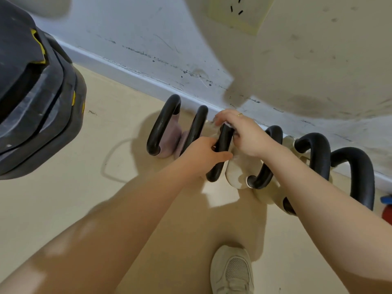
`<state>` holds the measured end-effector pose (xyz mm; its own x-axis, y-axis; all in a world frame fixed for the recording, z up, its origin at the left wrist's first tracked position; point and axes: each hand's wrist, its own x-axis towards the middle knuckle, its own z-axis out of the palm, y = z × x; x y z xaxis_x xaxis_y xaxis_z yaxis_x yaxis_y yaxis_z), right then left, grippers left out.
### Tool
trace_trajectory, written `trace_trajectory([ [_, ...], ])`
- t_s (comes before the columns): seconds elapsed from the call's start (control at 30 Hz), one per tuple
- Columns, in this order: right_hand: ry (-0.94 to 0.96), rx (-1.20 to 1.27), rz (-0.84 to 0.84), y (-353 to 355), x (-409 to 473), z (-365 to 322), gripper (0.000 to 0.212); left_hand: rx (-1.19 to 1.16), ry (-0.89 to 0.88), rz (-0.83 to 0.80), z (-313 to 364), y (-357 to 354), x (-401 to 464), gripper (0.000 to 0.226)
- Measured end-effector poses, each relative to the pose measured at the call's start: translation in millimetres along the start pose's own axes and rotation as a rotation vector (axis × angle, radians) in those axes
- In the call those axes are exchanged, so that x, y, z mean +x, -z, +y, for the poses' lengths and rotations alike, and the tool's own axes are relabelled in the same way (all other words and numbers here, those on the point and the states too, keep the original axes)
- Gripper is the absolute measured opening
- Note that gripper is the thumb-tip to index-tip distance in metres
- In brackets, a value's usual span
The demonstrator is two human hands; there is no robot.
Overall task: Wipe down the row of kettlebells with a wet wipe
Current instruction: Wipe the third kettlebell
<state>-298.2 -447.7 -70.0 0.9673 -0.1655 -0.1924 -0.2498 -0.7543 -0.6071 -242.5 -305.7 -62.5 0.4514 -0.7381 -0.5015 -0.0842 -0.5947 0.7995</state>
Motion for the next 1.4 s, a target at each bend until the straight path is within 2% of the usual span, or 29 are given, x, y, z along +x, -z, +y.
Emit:
trace_trajectory([
  [0.1,0.073,-0.12,-0.108,-2.1,-10.0,-1.4,0.056,0.038,-0.062,-0.019,7.4,-7.3,5.2,0.011],
  [0.17,0.015,-0.001,-0.128,5.6,-14.8,1.7,0.056,-0.002,-0.047,-0.038,4.8,-11.8,4.5,0.014],
  [0.23,-0.077,0.182,-0.032,10.6,-14.1,4.7,0.049,-0.095,-0.021,-0.071,-4.3,-11.1,2.8,0.02],
  [0.3,-0.15,0.207,0.056,5.7,-10.3,2.3,0.05,-0.217,-0.026,-0.126,-11.4,-6.9,-5.6,0.022],
  [0.4,-0.019,-0.199,0.014,-15.2,-12.0,-5.6,0.054,-0.426,-0.015,-0.23,-21.5,-1.9,-8.7,0.031],
  [0.47,0.034,-0.347,-0.028,-15.8,-17.2,-9.3,0.053,-0.586,0.027,-0.251,-25.8,-3.2,-8.4,0.036],
  [0.53,0.009,-0.25,0.057,-10.5,-21.5,-13.8,0.043,-0.761,0.138,-0.21,-33.1,-5.5,-4.0,0.038],
  [0.6,-0.051,-0.127,0.272,-16.3,-27.8,-21.1,0.037,-0.833,0.131,-0.187,-35.6,-4.4,-5.9,0.022],
  [0.67,-0.068,-0.183,0.419,-33.4,-37.1,-32.8,0.035,-0.92,0.113,-0.206,-34.0,2.0,-6.3,0.023],
  [0.73,-0.064,-0.154,0.478,-50.9,-44.5,-41.9,0.039,-0.895,0.064,-0.19,-31.9,6.5,-4.3,0.033],
  [0.8,-0.117,-0.002,0.582,-58.3,-43.8,-48.4,0.042,-0.819,0.058,-0.181,-32.2,6.0,-1.4,0.042],
  [0.87,-0.304,0.093,0.66,-53.6,-33.5,-52.6,0.049,-0.732,0.054,-0.163,-30.1,1.7,-1.4,0.036],
  [0.93,-0.561,0.273,0.633,-48.4,-21.3,-52.7,0.057,-0.726,0.074,-0.134,-27.3,-2.2,-1.8,0.028],
  [1.0,-0.675,0.513,0.643,-48.2,-15.7,-50.5,0.047,-0.747,0.115,-0.07,-22.1,-3.1,-4.4,0.028],
  [1.07,-0.716,0.629,0.653,-53.9,-20.9,-52.8,0.036,-0.68,0.081,-0.046,-21.9,-5.1,-4.4,0.03],
  [1.17,-0.79,0.783,0.61,-62.6,-30.9,-56.9,0.045,-0.401,-0.006,-0.062,-27.3,-6.2,-3.3,0.024],
  [1.2,-0.797,0.847,0.658,-61.5,-31.1,-54.9,0.049,-0.348,-0.017,-0.08,-27.5,-5.0,-4.1,0.019],
  [1.27,-0.802,0.904,0.77,-52.2,-24.5,-52.4,0.038,-0.351,-0.016,-0.105,-27.5,-3.0,-6.3,0.012],
  [1.33,-0.825,0.863,0.834,-47.4,-13.8,-51.0,0.011,-0.368,-0.002,-0.073,-25.9,-3.3,-10.8,0.017],
  [1.37,-0.85,0.877,0.849,-48.8,-10.6,-51.8,0.009,-0.357,0.0,-0.042,-25.7,-5.2,-12.6,0.024],
  [1.4,-0.896,0.905,0.834,-52.1,-9.5,-54.1,0.019,-0.349,-0.011,-0.016,-25.0,-7.7,-14.4,0.03],
])
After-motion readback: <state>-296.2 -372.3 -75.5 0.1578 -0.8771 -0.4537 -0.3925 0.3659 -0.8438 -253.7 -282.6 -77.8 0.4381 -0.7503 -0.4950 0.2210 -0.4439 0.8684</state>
